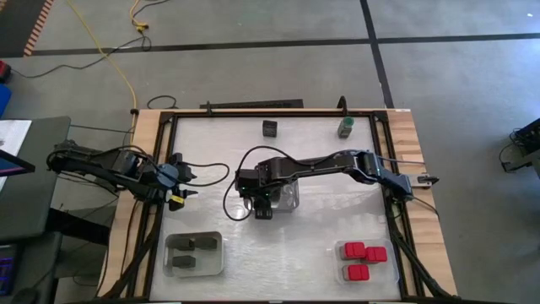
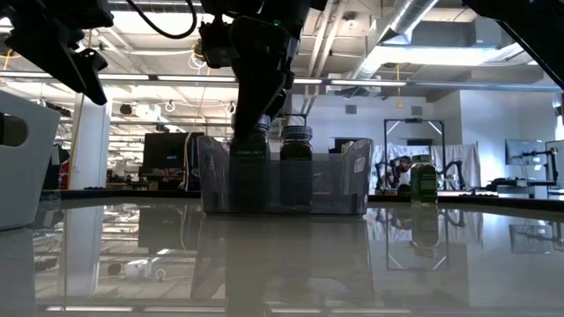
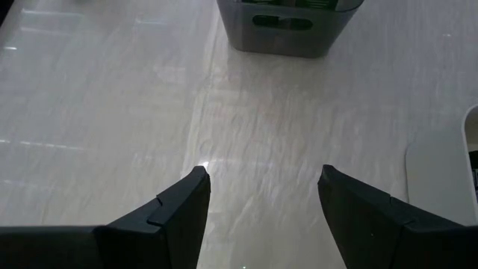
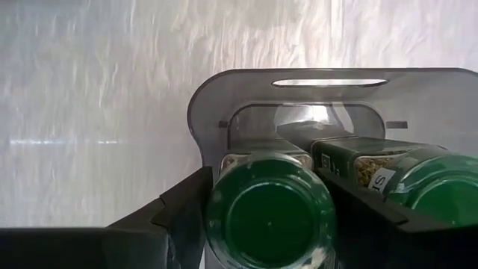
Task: Sort spices by type
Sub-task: Put the bottom green seasoning bottle into the black bin, then put the black seasoning can into the grey bin
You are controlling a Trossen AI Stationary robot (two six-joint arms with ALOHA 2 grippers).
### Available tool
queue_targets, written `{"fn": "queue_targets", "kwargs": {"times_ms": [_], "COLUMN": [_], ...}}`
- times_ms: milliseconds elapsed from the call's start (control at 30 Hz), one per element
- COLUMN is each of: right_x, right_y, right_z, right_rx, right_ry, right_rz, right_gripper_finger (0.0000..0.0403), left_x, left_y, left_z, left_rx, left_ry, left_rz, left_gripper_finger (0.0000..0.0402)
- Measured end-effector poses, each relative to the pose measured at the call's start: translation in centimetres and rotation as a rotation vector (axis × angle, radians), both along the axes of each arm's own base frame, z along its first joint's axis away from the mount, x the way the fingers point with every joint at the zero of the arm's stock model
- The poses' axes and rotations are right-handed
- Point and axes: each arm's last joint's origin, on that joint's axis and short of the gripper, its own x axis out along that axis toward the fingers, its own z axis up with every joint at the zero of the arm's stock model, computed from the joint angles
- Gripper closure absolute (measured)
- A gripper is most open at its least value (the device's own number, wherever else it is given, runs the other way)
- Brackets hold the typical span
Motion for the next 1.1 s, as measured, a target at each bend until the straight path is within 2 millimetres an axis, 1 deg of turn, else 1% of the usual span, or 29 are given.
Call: {"fn": "queue_targets", "kwargs": {"times_ms": [267,700,900,1100], "right_x": [-0.1,-0.8,-2.1,-4.1], "right_y": [0.0,-0.1,-0.1,-0.3], "right_z": [0.0,1.5,3.5,7.1], "right_rx": [-0.001,0.006,0.027,0.077], "right_ry": [0.009,0.003,0.012,-0.018], "right_rz": [0.0,-0.016,-0.079,-0.202], "right_gripper_finger": [0.0137,0.0136,0.0136,0.0136], "left_x": [0.0,0.0,0.0,0.0], "left_y": [0.0,0.0,0.0,0.0], "left_z": [0.0,0.0,0.0,0.0], "left_rx": [0.0,0.0,0.002,-0.01], "left_ry": [0.0,0.0,0.001,-0.002], "left_rz": [0.0,0.0,-0.003,0.011], "left_gripper_finger": [0.0161,0.0161,0.0161,0.0161]}}
